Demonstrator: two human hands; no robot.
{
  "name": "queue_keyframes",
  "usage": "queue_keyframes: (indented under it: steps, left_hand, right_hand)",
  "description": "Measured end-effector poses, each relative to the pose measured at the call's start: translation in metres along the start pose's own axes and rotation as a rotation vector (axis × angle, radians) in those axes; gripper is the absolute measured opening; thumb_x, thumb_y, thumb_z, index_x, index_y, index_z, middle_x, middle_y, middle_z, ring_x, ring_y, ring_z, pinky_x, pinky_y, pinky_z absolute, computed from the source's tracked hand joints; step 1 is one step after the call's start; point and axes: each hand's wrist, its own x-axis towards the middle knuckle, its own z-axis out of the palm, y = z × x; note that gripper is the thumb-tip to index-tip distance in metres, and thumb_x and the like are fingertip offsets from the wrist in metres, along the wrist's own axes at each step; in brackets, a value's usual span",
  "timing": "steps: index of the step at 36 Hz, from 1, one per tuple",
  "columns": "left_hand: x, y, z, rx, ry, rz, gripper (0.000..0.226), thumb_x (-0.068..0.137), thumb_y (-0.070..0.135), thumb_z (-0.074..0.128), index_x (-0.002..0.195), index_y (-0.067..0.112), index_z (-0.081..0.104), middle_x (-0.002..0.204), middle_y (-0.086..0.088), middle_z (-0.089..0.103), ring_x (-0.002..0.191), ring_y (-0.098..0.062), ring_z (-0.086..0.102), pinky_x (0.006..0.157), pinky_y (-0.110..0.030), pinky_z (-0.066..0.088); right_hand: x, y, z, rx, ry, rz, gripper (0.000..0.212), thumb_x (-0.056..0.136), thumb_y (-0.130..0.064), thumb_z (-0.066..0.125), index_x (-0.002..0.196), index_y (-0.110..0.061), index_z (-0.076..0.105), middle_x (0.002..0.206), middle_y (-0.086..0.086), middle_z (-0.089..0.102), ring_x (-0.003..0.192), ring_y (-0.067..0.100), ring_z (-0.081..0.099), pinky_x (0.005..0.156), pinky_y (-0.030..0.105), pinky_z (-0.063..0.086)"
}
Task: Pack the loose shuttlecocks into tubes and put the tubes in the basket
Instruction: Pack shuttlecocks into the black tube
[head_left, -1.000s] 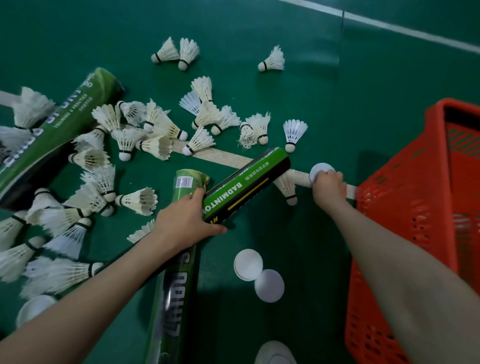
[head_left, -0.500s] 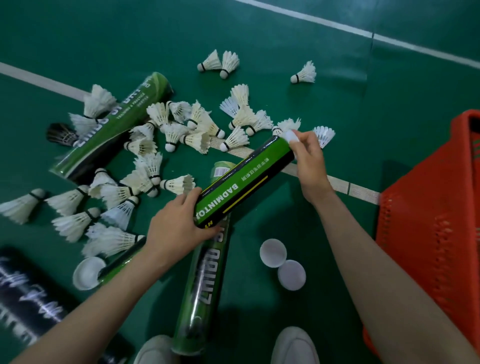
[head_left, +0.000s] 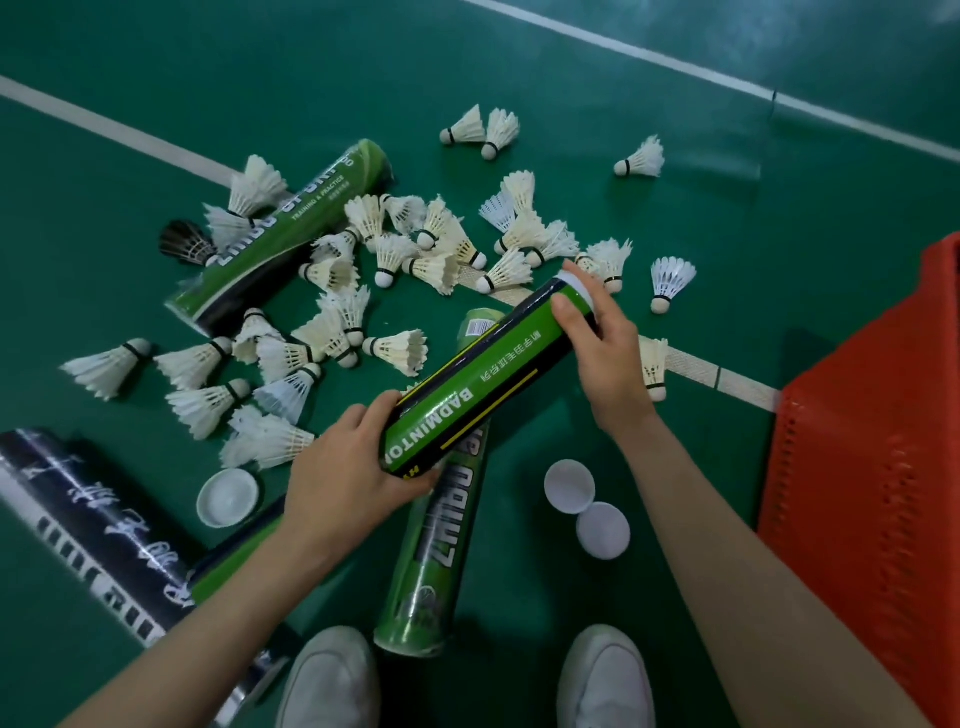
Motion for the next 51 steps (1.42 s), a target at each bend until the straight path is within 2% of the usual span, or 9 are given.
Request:
queue_keyframes:
  steps: [5,8,11,18,23,29,33,44,51]
  left_hand:
    - [-0.001,-0.006,0.0,0.004,0.019,-0.039,0.084,0.067,0.055,0.074,0.138,0.028,0.04,0.102,0.004,0.056,0.084,-0.019,0.06,0.059,-0.027,0.044]
    - [0.001,-0.009,0.0,0.015,-0.002,-0.041,0.086,0.067,0.056,0.074,0.141,0.028,0.038,0.107,0.003,0.057,0.088,-0.021,0.061,0.063,-0.03,0.048]
    - [0.002,-0.013,-0.001,0.009,-0.026,-0.051,0.087,0.066,0.056,0.074,0.141,0.031,0.037,0.109,0.006,0.057,0.092,-0.019,0.059,0.067,-0.031,0.05]
    - [0.002,-0.022,-0.004,-0.066,-0.031,-0.089,0.084,0.056,0.064,0.069,0.132,0.039,0.041,0.105,0.01,0.061,0.09,-0.019,0.061,0.071,-0.035,0.053]
    - [0.008,-0.02,-0.017,0.06,-0.035,-0.067,0.083,0.065,0.062,0.071,0.137,0.036,0.037,0.108,0.008,0.06,0.09,-0.017,0.06,0.068,-0.03,0.051]
    - [0.011,-0.008,-0.021,0.078,-0.109,-0.044,0.081,0.066,0.064,0.067,0.136,0.039,0.034,0.103,0.009,0.059,0.086,-0.015,0.059,0.065,-0.027,0.048]
    - [0.007,-0.004,-0.015,-0.009,-0.172,-0.058,0.081,0.065,0.061,0.07,0.136,0.039,0.036,0.106,0.009,0.062,0.09,-0.016,0.059,0.064,-0.026,0.043]
    - [0.015,0.007,-0.012,0.033,-0.139,-0.073,0.082,0.065,0.058,0.072,0.134,0.035,0.035,0.107,0.006,0.058,0.09,-0.018,0.059,0.075,-0.032,0.052]
    - [0.053,-0.002,-0.012,-0.836,-0.317,-0.383,0.08,0.058,0.058,0.082,0.12,0.023,0.046,0.104,-0.001,0.067,0.085,-0.018,0.069,0.078,-0.038,0.057]
  right_hand:
    - [-0.002,-0.003,0.016,0.001,0.073,-0.054,0.035,0.094,-0.036,0.055,0.124,-0.021,0.063,0.118,-0.007,0.067,0.109,0.013,0.06,0.104,0.034,0.045]
    - [-0.003,0.006,0.023,-0.011,0.146,-0.073,0.029,0.099,-0.027,0.051,0.121,-0.015,0.065,0.067,-0.023,0.062,0.061,0.01,0.044,0.058,0.009,0.04]
    - [-0.006,0.012,0.025,-0.046,0.179,-0.088,0.03,0.1,-0.025,0.048,0.121,-0.01,0.064,0.045,-0.021,0.042,0.045,0.005,0.02,0.043,0.014,0.022]
    - [0.0,0.006,0.041,-0.113,0.197,-0.074,0.032,0.1,-0.029,0.047,0.12,-0.013,0.066,0.056,-0.026,0.051,0.049,0.0,0.038,0.053,0.011,0.032]
    - [0.007,0.009,0.041,0.028,0.089,0.125,0.029,0.097,-0.032,0.05,0.119,-0.021,0.067,0.12,-0.002,0.067,0.117,0.016,0.058,0.105,0.039,0.043]
    - [0.023,0.008,0.025,0.087,0.037,0.226,0.028,0.095,-0.035,0.054,0.104,-0.017,0.073,0.088,-0.005,0.07,0.082,0.008,0.064,0.083,0.024,0.049]
    - [0.019,0.01,0.022,0.088,0.002,0.282,0.032,0.091,-0.043,0.053,0.092,-0.02,0.074,0.104,0.008,0.071,0.093,0.02,0.065,0.097,0.041,0.047]
    - [0.03,-0.022,0.025,-0.069,0.096,0.334,0.028,0.088,-0.043,0.051,0.079,-0.022,0.068,0.08,-0.002,0.064,0.079,0.016,0.059,0.08,0.033,0.045]
    - [0.012,-0.02,0.064,0.145,-0.039,0.482,0.069,0.095,-0.039,0.053,0.151,-0.025,0.016,0.15,0.004,0.033,0.13,0.024,0.042,0.107,0.046,0.039]
